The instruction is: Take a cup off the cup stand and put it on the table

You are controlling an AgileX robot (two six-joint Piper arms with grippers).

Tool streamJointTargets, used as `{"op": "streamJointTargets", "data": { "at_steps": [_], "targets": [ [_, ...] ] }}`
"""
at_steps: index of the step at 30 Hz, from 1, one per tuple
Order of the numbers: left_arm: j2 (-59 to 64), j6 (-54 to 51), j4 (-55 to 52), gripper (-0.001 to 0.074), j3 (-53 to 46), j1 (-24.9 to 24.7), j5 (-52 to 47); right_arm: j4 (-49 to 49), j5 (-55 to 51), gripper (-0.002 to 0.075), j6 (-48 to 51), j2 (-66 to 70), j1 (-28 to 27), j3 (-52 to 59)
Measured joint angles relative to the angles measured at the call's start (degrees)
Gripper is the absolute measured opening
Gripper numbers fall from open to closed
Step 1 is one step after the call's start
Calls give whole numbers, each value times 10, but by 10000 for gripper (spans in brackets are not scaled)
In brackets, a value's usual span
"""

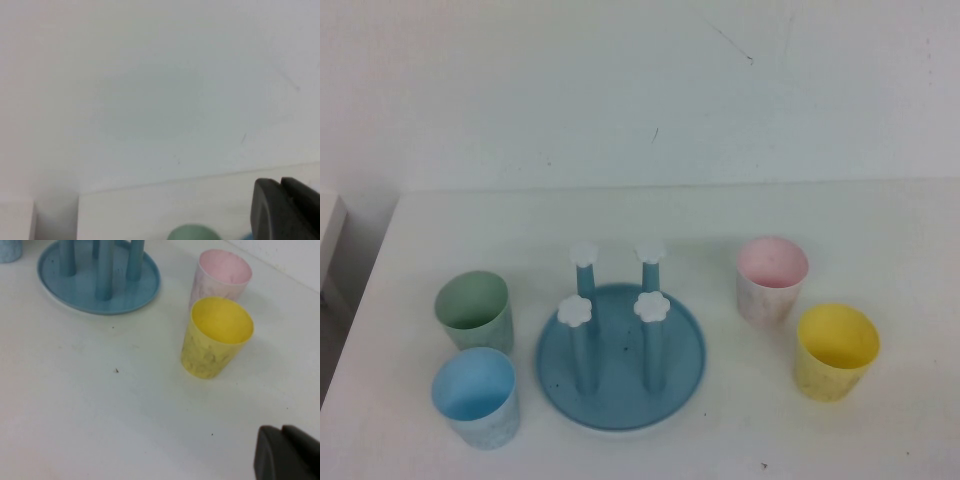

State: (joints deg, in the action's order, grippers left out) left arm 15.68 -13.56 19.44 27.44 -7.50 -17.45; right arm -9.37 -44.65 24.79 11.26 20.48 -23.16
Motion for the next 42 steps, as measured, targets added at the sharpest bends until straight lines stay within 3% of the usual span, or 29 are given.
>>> {"op": "streamJointTargets", "data": {
  "at_steps": [6,13,34,42],
  "targets": [
    [-77,0,0,-1,-162,6,73,-1,0,1,0,0,0,0],
    [-150,0,5,-1,-283,18,81,-1,0,1,0,0,0,0],
    [-162,10,8,-1,-290,38,16,-1,0,0,0,0,0,0],
    [-162,147,-117,-1,-290,38,15,-1,0,0,0,0,0,0]
  ]
}}
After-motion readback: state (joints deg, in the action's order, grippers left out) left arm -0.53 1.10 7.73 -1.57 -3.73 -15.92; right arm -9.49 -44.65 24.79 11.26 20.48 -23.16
